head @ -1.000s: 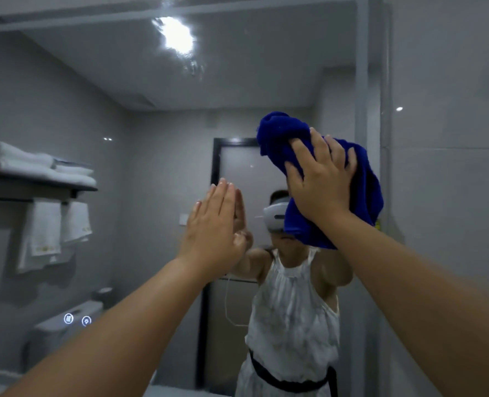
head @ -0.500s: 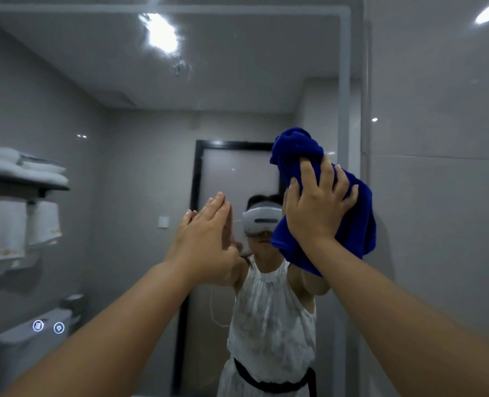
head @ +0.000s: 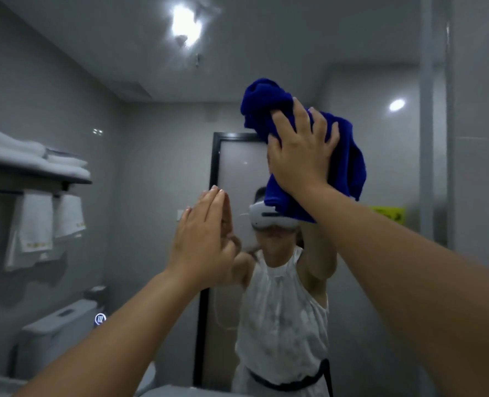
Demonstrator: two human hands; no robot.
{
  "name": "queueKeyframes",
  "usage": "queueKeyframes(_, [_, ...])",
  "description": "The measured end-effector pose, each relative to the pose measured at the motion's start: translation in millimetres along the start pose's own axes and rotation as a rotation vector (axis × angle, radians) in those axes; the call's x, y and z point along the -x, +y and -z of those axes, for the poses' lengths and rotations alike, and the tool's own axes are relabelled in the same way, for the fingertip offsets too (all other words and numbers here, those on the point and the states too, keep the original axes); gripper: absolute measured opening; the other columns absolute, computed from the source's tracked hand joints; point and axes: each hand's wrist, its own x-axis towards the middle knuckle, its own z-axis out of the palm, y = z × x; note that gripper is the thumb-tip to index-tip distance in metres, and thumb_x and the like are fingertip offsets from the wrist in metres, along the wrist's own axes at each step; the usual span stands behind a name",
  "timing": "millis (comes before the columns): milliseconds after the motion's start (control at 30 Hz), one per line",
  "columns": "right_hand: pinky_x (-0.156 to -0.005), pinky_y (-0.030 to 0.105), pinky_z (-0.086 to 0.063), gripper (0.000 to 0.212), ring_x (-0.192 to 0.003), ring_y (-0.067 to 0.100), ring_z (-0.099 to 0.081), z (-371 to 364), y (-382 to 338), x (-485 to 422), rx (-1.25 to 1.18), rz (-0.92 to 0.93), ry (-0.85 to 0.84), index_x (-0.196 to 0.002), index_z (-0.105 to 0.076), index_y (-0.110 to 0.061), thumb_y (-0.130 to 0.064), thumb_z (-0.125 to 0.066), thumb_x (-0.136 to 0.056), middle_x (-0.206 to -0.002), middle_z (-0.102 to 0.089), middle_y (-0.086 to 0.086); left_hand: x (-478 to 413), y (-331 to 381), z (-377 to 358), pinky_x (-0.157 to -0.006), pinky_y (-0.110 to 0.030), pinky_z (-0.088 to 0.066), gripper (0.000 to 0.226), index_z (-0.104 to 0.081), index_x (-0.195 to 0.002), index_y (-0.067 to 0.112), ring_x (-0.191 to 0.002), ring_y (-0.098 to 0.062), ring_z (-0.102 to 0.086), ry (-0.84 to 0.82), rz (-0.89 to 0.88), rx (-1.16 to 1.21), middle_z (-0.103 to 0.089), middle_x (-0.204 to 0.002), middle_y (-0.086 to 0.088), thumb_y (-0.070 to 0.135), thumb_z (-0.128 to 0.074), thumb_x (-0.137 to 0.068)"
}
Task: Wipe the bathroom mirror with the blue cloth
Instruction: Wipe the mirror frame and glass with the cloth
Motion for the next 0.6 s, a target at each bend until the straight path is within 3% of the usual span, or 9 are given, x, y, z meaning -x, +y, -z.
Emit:
queueKeyframes(200, [-0.107,0.062,-0.016,0.040,-0.131,0.035,-0.037,-12,4,64,0.001,0.209,-0.016,-0.127,-0.053,-0.025,-0.031,-0.048,-0.087,-0.143,-0.043,0.007,29,-11,-8,-0.119,-0.036,-0.004,0.082,-0.006,-0.148,0.014,-0.144,-0.014,-0.002,-0.017,-0.060,-0.006,-0.007,-0.157,-0.001,0.019,-0.056,-0.084])
queueKeyframes(333, [-0.104,0.063,-0.019,0.041,-0.126,0.031,-0.034,-21,1,115,-0.017,0.253,0.001,-0.124,-0.053,-0.026,-0.032,-0.046,-0.084,-0.139,-0.049,0.008,49,-11,-19,-0.118,-0.038,-0.006,0.080,-0.003,-0.148,0.012,-0.145,-0.018,-0.001,-0.030,-0.074,-0.016,-0.003,-0.158,-0.005,0.020,-0.054,-0.086])
queueKeyframes(467, [-0.104,0.060,-0.015,0.043,-0.126,0.030,-0.033,-28,1,167,-0.004,0.323,-0.001,-0.126,-0.048,-0.030,-0.031,-0.052,-0.083,-0.138,-0.049,0.007,72,-11,-24,-0.116,-0.047,-0.014,0.079,-0.009,-0.147,0.008,-0.144,-0.029,-0.010,-0.033,-0.076,-0.036,-0.008,-0.156,-0.015,0.018,-0.051,-0.081])
queueKeyframes(600, [-0.105,0.060,-0.013,0.038,-0.127,0.029,-0.033,-32,0,225,0.006,0.345,-0.002,-0.123,-0.048,-0.032,-0.032,-0.051,-0.086,-0.141,-0.038,0.002,108,-18,-38,-0.115,-0.044,-0.008,0.078,-0.009,-0.147,0.007,-0.144,-0.029,-0.009,-0.101,-0.006,-0.050,-0.008,-0.156,-0.016,0.013,-0.052,-0.082])
